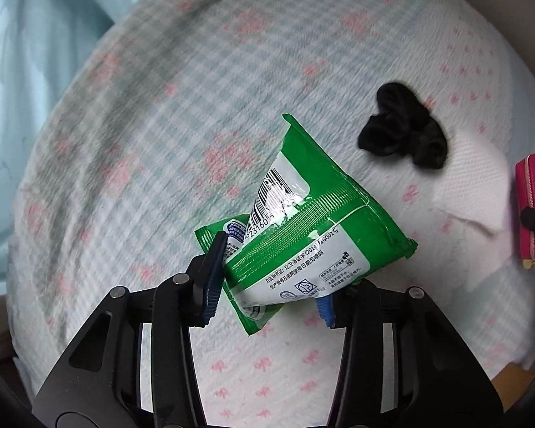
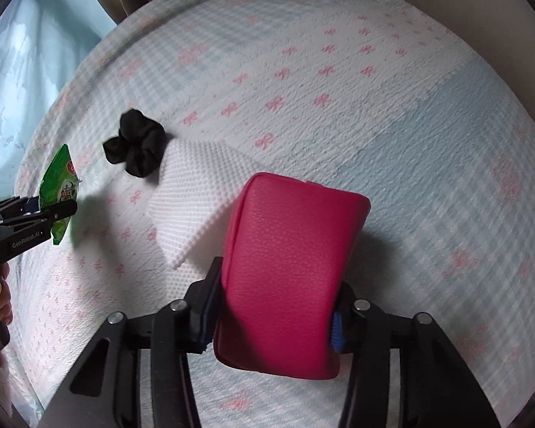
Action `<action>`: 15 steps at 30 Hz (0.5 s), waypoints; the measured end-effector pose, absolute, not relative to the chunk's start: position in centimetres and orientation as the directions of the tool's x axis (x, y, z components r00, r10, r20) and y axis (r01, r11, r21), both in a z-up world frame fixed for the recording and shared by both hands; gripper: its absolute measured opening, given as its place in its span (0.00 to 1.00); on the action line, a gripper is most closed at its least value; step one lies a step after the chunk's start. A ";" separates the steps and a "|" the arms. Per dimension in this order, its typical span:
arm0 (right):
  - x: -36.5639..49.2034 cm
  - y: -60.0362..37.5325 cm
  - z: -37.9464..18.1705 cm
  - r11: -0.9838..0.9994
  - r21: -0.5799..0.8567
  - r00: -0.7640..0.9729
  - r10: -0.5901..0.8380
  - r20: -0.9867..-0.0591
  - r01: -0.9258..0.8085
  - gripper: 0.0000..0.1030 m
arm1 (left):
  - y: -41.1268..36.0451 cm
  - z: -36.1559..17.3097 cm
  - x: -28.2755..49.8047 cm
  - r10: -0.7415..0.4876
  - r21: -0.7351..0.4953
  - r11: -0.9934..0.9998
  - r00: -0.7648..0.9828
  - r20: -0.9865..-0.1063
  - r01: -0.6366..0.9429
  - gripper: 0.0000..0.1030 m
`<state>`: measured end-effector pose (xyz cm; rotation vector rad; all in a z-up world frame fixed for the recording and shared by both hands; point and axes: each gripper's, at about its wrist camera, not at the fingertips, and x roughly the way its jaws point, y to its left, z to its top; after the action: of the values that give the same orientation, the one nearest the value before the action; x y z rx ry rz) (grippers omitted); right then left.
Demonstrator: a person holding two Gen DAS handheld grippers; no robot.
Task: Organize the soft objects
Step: 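Carry the wipe packet and pink pouch over the cardboard box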
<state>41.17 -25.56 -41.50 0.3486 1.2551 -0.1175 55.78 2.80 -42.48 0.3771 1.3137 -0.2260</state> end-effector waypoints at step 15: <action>36.7 -24.9 -28.8 0.943 0.223 0.466 0.086 -0.881 0.249 0.41 | 0.4 -28.2 47.8 0.014 0.136 0.942 0.369 -0.929 0.307 0.39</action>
<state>36.68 -24.86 -28.78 0.3433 1.0874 -0.1025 47.79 0.38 -28.24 0.3088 1.1834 -0.1915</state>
